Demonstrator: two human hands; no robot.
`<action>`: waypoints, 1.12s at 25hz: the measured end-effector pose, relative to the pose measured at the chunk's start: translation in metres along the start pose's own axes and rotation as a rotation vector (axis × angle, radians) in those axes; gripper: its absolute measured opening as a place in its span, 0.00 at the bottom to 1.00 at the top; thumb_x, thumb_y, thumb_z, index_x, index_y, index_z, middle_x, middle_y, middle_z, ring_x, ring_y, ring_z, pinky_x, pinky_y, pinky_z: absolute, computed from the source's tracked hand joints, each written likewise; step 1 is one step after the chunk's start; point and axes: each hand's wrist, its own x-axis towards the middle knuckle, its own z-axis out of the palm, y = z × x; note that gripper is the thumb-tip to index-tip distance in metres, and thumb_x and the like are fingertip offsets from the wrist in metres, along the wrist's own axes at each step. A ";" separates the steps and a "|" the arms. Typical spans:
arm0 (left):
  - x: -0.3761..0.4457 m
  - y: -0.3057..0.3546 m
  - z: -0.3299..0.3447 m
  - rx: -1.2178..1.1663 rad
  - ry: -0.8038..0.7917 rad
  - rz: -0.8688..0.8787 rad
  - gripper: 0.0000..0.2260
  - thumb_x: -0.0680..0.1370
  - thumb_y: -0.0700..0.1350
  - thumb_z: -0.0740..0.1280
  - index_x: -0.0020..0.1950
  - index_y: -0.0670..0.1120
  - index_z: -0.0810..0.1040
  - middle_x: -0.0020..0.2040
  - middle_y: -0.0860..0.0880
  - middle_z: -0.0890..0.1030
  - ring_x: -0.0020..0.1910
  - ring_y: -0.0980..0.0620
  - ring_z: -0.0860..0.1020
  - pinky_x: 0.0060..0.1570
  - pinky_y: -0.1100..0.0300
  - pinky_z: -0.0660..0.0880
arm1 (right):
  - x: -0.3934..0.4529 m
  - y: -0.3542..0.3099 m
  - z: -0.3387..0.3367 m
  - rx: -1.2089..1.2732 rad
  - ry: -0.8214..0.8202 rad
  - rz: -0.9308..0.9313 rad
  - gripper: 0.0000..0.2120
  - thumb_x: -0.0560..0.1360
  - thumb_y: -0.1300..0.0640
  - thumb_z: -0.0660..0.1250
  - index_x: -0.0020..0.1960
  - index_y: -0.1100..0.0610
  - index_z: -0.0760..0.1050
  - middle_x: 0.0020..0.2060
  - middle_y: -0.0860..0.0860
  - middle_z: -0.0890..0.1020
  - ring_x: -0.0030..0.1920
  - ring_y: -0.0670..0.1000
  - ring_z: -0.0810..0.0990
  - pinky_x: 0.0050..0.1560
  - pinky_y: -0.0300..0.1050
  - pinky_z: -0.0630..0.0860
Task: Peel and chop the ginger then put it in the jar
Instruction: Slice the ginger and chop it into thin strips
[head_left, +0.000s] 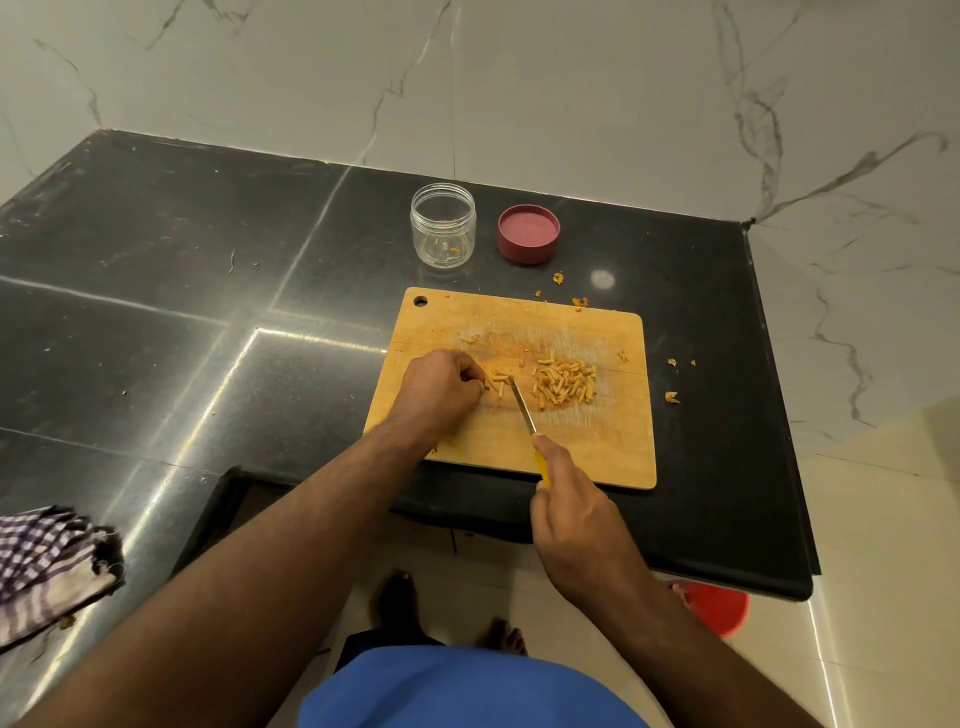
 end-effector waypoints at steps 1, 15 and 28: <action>0.001 0.000 -0.005 0.000 -0.005 0.002 0.10 0.79 0.42 0.68 0.59 0.46 0.84 0.58 0.50 0.83 0.52 0.54 0.78 0.50 0.63 0.73 | 0.002 0.000 -0.001 0.015 0.011 -0.001 0.23 0.83 0.59 0.56 0.77 0.51 0.60 0.48 0.45 0.77 0.42 0.43 0.76 0.37 0.32 0.71; -0.008 -0.037 -0.041 0.017 -0.039 -0.110 0.12 0.79 0.38 0.66 0.58 0.50 0.83 0.54 0.51 0.81 0.49 0.55 0.76 0.44 0.64 0.75 | 0.017 0.019 0.019 -0.219 -0.054 -0.099 0.19 0.79 0.64 0.58 0.69 0.66 0.69 0.59 0.60 0.78 0.43 0.53 0.78 0.41 0.43 0.77; -0.016 -0.041 -0.054 0.011 -0.081 -0.136 0.10 0.78 0.38 0.68 0.55 0.48 0.84 0.51 0.50 0.81 0.52 0.52 0.79 0.49 0.58 0.77 | 0.012 0.026 -0.002 -0.042 0.027 0.079 0.23 0.82 0.59 0.56 0.77 0.52 0.60 0.53 0.51 0.78 0.42 0.45 0.73 0.38 0.34 0.65</action>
